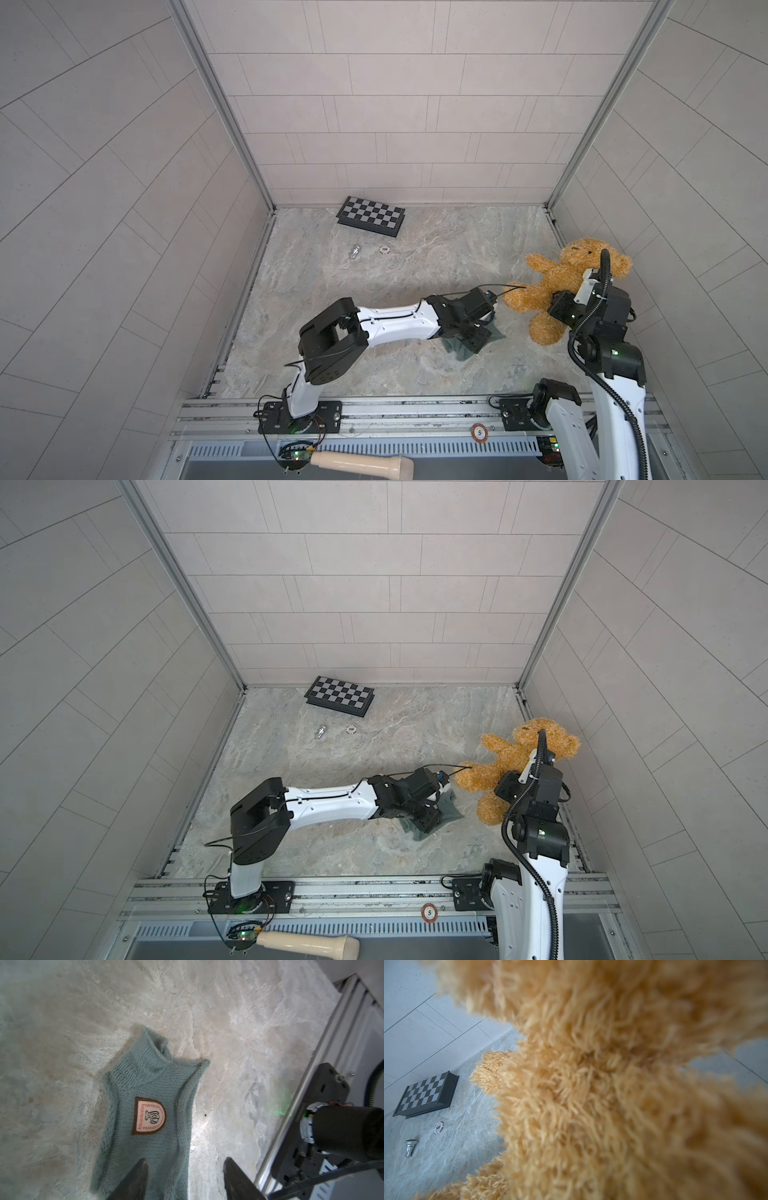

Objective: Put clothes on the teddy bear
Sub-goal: 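Grasp the grey-green sweater with the left gripper while the right holds the bear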

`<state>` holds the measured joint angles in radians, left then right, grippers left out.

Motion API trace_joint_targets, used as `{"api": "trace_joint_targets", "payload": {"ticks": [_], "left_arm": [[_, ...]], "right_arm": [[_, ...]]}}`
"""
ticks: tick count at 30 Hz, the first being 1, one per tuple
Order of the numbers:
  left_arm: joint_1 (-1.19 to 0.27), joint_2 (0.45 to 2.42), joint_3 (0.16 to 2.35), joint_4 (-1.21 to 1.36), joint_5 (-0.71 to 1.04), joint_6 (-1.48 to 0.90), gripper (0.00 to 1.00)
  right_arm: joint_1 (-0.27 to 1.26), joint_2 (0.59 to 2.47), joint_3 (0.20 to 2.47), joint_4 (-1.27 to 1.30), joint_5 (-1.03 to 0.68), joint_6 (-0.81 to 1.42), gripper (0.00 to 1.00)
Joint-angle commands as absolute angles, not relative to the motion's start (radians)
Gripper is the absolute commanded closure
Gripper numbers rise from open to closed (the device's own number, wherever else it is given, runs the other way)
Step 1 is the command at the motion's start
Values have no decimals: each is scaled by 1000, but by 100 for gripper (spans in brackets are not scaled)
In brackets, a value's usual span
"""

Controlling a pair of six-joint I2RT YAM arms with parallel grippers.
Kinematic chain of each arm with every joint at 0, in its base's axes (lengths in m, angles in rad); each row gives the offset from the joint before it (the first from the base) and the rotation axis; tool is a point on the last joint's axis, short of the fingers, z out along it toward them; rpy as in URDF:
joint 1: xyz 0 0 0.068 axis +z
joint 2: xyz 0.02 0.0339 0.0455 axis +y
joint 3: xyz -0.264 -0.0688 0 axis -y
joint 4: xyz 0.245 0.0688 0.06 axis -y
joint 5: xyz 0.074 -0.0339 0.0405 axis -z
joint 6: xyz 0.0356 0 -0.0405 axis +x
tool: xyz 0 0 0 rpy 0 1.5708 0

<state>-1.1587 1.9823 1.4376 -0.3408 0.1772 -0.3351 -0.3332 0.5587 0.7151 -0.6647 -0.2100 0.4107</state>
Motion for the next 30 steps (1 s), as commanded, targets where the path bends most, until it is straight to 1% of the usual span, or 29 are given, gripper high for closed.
{"api": "trace_joint_targets", "payload": {"ticks": [1, 7, 12, 21, 24, 30], "left_arm": [[-1161, 2013, 1482, -423, 127, -299, 39], [-1161, 2061, 1505, -461, 122, -275, 39], [-1168, 2068, 1489, -468, 130, -269, 40], [-1192, 2047, 1450, -505, 116, -235, 51], [-1192, 2045, 1430, -499, 114, -235, 58], [-1188, 2018, 1407, -474, 113, -244, 82]], "right_arm": [[-336, 534, 741, -649, -166, 393, 100], [-337, 520, 756, -664, -122, 379, 100], [-336, 517, 745, -661, -102, 377, 100], [-336, 511, 739, -657, -106, 385, 100], [-337, 511, 733, -653, -117, 394, 100], [-337, 511, 726, -649, -131, 389, 100]]}}
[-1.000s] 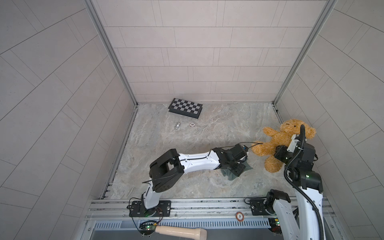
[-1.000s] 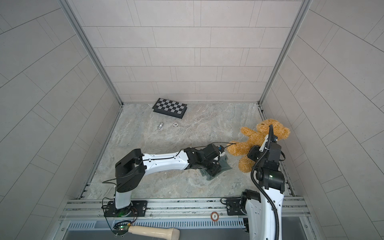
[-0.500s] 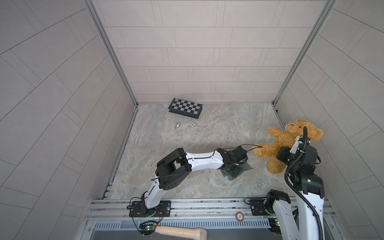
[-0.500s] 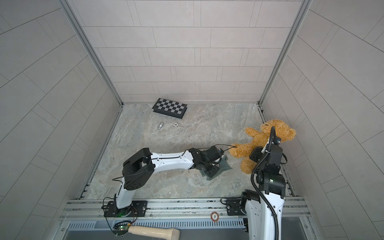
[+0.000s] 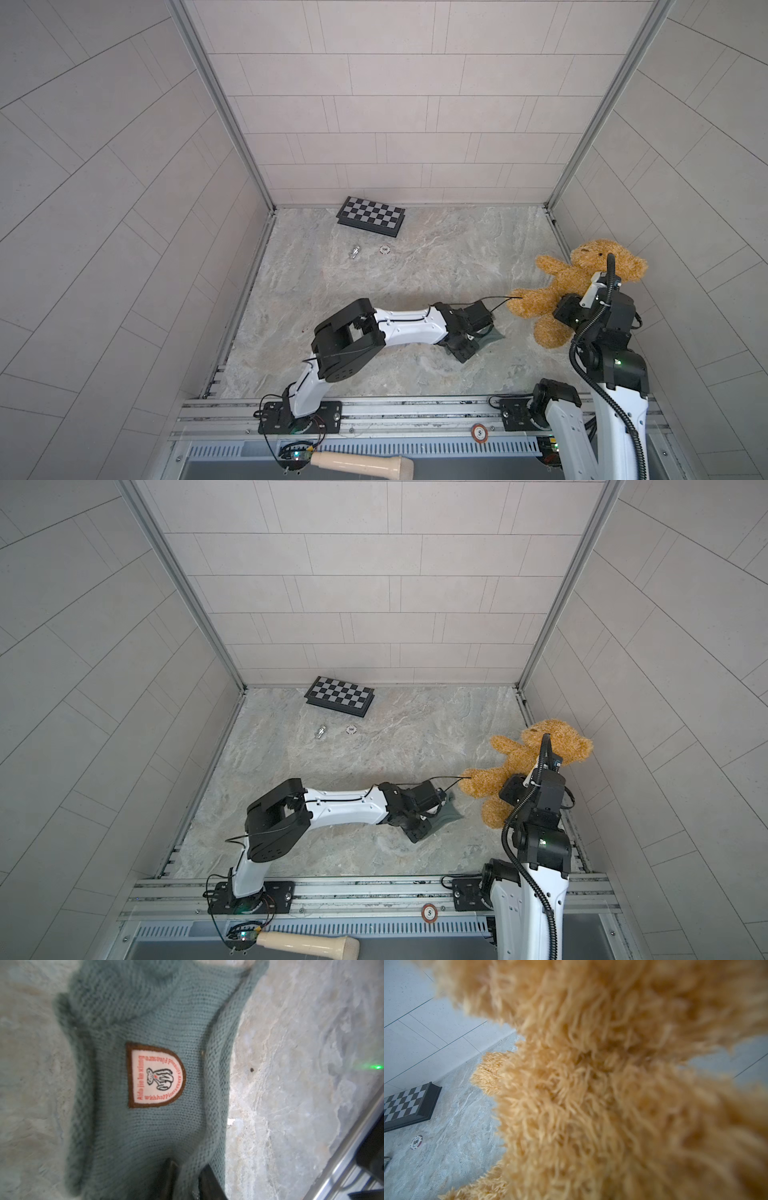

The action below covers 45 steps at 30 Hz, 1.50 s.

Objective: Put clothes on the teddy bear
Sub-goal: 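Grasp the grey-green sweater with the left gripper while the right holds the bear, then bring the bear toward the sweater with the right gripper while the left holds it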

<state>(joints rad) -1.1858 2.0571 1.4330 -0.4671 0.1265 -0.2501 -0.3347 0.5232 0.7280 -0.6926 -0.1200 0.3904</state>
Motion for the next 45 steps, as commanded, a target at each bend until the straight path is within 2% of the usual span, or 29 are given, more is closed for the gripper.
{"api": "trace_joint_targets", "payload": {"ticks": [1, 6, 8, 11, 14, 19, 24, 28, 32, 36, 41, 43, 45], "left_arm": [[-1176, 1996, 1388, -464, 104, -250, 85], [-1002, 1771, 1159, -340, 106, -324, 97], [-916, 1655, 1064, -329, 54, -325, 100], [-799, 1505, 947, -323, 13, -327, 100], [-728, 1393, 864, -304, -20, -320, 100], [-650, 1309, 769, -248, -54, -380, 100], [-562, 1263, 682, -147, -64, -498, 100], [-509, 1208, 639, -99, -49, -561, 100], [-510, 1206, 622, -126, -32, -549, 100], [-576, 1217, 549, -121, -86, -576, 100], [-641, 1264, 496, -72, -101, -626, 100], [-657, 1275, 499, -74, -116, -629, 94], [-658, 1261, 500, -79, -119, -626, 79]], "right_arm": [[-336, 513, 726, -643, -149, 385, 100], [-285, 598, 691, -493, -522, 411, 100], [-112, 658, 709, -478, -505, 390, 100], [225, 723, 757, -478, -344, 329, 100], [385, 799, 775, -424, -397, 313, 100], [435, 860, 714, -332, -588, 321, 100], [444, 926, 664, -370, -614, 286, 100], [511, 1022, 677, -355, -592, 281, 100], [548, 1112, 678, -309, -583, 304, 87], [561, 1182, 672, -296, -543, 314, 72], [561, 1281, 677, -323, -455, 318, 58], [559, 1318, 710, -388, -426, 324, 45], [558, 1348, 768, -500, -386, 295, 29]]}}
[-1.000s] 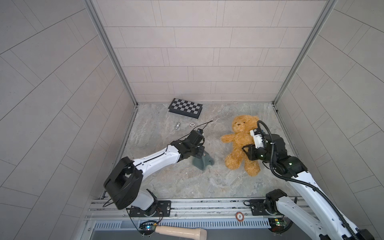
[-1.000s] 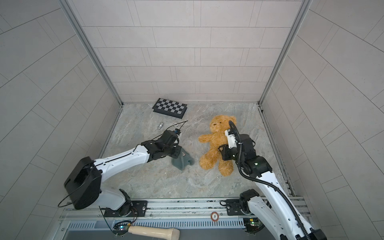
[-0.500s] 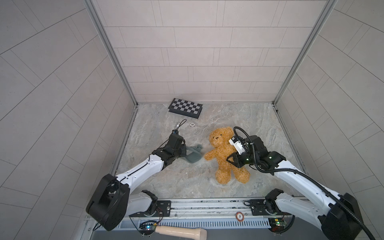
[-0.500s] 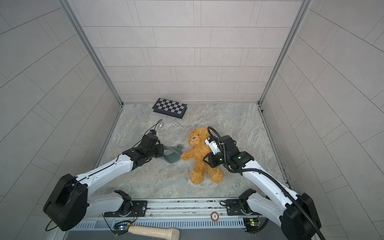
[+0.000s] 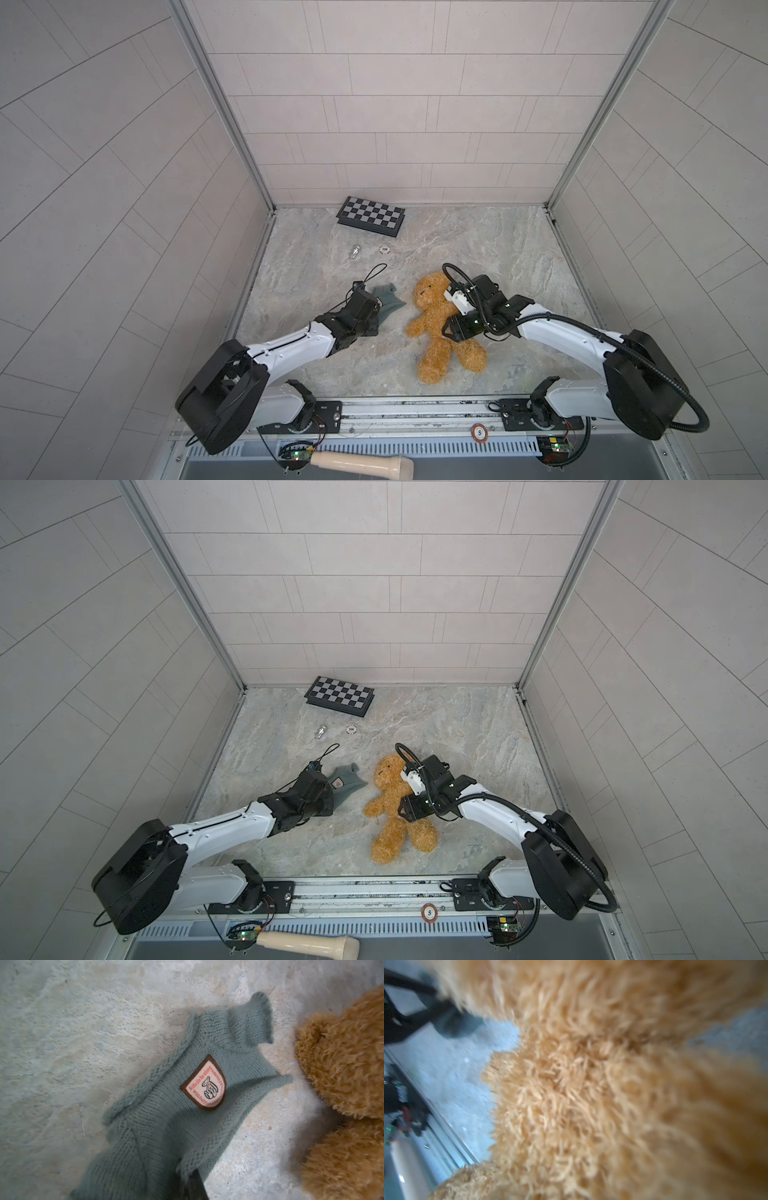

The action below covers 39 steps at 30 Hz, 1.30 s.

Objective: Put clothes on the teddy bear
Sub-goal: 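Bring the bear toward the sweater with the right gripper while the left holds it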

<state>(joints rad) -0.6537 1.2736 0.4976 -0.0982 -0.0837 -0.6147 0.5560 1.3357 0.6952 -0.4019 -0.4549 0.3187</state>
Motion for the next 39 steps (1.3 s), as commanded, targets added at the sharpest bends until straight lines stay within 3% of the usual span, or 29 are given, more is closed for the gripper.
{"api": "trace_joint_targets", "payload": {"ticks": [1, 5, 9, 14, 21, 32, 39], "left_arm": [[-658, 1250, 507, -93, -124, -613, 70], [-658, 1229, 566, -174, -123, -538, 43], [-658, 1213, 622, -250, -110, -471, 33], [-658, 1220, 693, -310, -112, -417, 30], [-656, 1278, 726, -272, -74, -428, 35], [-522, 1183, 645, -209, 31, -465, 29], [-513, 1196, 657, -183, 54, -465, 27]], "right_arm": [[558, 1345, 783, -528, -358, 292, 24], [552, 1253, 808, -539, -271, 331, 2], [556, 1168, 824, -501, -203, 367, 1], [615, 1140, 869, -533, -27, 369, 1], [741, 1214, 1061, -624, 248, 334, 1], [784, 1582, 1164, -577, 188, 414, 1], [783, 1709, 1139, -554, 270, 435, 2]]}}
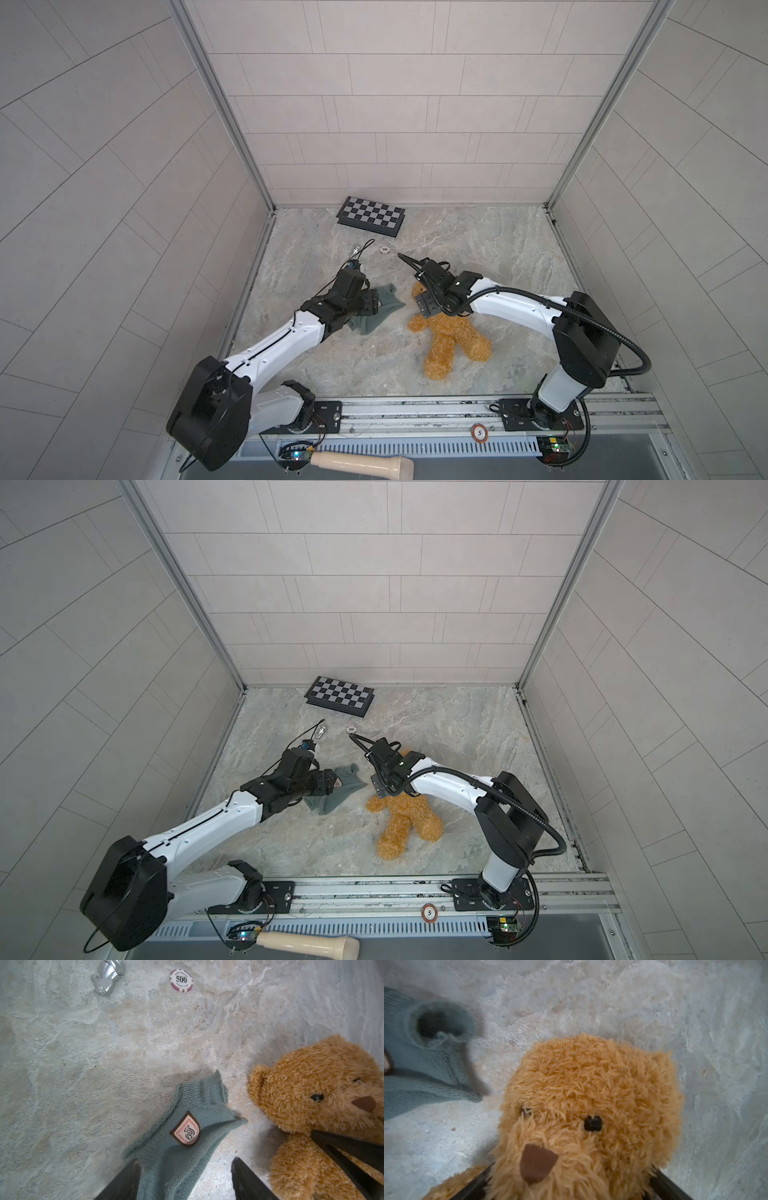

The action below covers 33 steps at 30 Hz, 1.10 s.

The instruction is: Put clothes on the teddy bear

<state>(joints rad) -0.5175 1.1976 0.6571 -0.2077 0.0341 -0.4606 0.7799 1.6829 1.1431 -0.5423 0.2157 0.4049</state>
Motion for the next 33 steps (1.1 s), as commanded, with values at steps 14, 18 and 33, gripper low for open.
{"api": "trace_joint_targets", "payload": {"ticks": [14, 18, 33], "left_arm": [[-544, 1286, 705, -258, 11, -424, 11], [-587, 1365, 758, -294, -27, -398, 21], [-662, 1573, 871, -401, -141, -356, 42]], "right_arm": [[723, 1678, 978, -385, 183, 392, 42], [723, 1550, 884, -299, 134, 348, 63], [726, 893, 483, -155, -57, 256, 100]]}}
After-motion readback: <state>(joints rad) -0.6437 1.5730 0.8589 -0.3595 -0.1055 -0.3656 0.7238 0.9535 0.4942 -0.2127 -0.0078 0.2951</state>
